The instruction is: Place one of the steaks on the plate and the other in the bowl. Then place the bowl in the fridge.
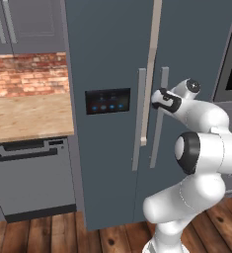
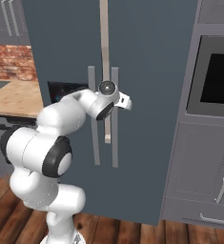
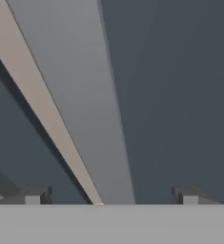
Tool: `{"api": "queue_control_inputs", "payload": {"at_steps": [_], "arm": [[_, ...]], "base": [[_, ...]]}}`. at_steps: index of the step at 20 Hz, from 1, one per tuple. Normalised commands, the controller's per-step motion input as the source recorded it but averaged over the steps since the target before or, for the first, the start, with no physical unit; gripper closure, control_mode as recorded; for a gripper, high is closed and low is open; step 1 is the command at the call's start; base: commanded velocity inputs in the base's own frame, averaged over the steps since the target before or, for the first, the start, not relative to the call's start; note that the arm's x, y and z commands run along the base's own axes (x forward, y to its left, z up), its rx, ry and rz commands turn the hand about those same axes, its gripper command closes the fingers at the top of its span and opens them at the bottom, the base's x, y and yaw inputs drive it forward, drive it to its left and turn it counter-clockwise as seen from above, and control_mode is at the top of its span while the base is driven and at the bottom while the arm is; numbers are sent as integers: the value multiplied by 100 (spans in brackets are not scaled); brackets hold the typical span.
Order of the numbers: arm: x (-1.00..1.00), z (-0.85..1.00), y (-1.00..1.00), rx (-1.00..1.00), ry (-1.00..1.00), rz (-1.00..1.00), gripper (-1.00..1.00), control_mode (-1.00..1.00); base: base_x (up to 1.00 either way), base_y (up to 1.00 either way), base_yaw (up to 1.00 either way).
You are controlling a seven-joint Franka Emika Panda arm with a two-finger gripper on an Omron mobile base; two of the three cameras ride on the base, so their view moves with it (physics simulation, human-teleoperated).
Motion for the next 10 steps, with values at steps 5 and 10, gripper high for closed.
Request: {"api": "queue_control_inputs", "payload": {"at_steps": [5,10], "arm": [[41,-9,3,0,2,1,-100,-100],[33,-20,2,-1,0,1,-100,-100]], "base": [[0,0,0],[0,0,0]]}}
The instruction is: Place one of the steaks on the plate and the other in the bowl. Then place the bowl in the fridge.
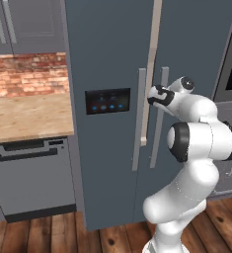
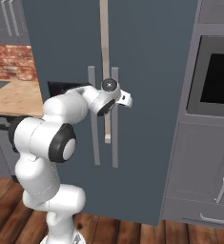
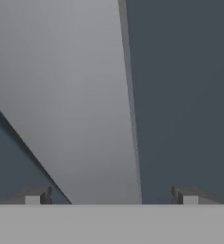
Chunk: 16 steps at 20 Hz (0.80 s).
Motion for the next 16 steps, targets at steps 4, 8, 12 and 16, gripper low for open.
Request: {"api": "queue_control_inputs", "payload": {"at_steps": [4,8,12,16], "arm": [[22,-34,0,-1,0,4,-100,-100],[20,-34,0,0,0,4,-100,-100],[18,-60,0,-1,-1,5,-100,-100],[17,-80,0,0,-8,5,-100,-100]], "base": [[0,0,0],[0,0,0],[0,0,0],[0,0,0]]}}
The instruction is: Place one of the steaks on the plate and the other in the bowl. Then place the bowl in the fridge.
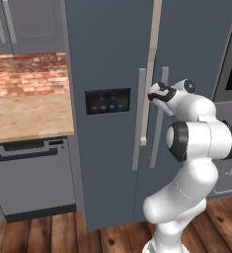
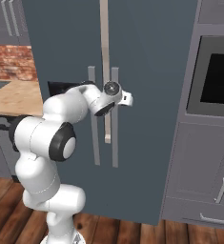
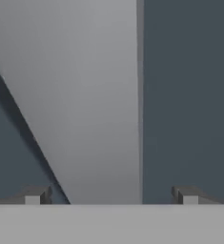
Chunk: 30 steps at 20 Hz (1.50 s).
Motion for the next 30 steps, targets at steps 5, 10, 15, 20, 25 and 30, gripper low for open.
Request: {"api": "queue_control_inputs", "payload": {"at_steps": [5,10,15,20,25,30], "arm": [[25,-83,0,0,-6,7,-100,-100],[26,-97,0,0,-4,8,-100,-100],[32,-79,0,1,-2,7,-100,-100],[28,-66,-1,2,-5,6,100,-100],[5,-35,-22,8,-2,1,100,-100],[0,-13,-26,12,0,0,100,-100]], "base": [[0,0,0],[0,0,0],[0,0,0],[0,0,0],[0,0,0],[0,0,0]]}}
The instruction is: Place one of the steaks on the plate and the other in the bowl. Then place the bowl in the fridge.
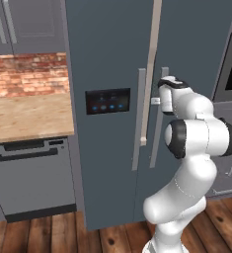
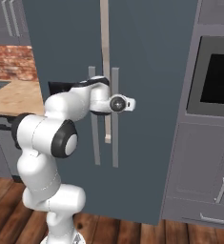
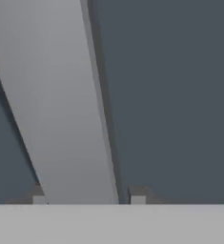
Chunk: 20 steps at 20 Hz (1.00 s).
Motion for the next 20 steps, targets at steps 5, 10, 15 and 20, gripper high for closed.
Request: {"api": "queue_control_inputs", "payload": {"at_steps": [5,10,15,20], "arm": [[0,0,-17,11,5,-6,100,-100],[0,0,-8,3,5,-10,100,-100],[-6,0,-19,0,1,-7,100,-100],[-40,0,-59,2,0,0,100,-100]], "base": [[0,0,0],[0,0,0],[0,0,0],[0,0,0]]}}
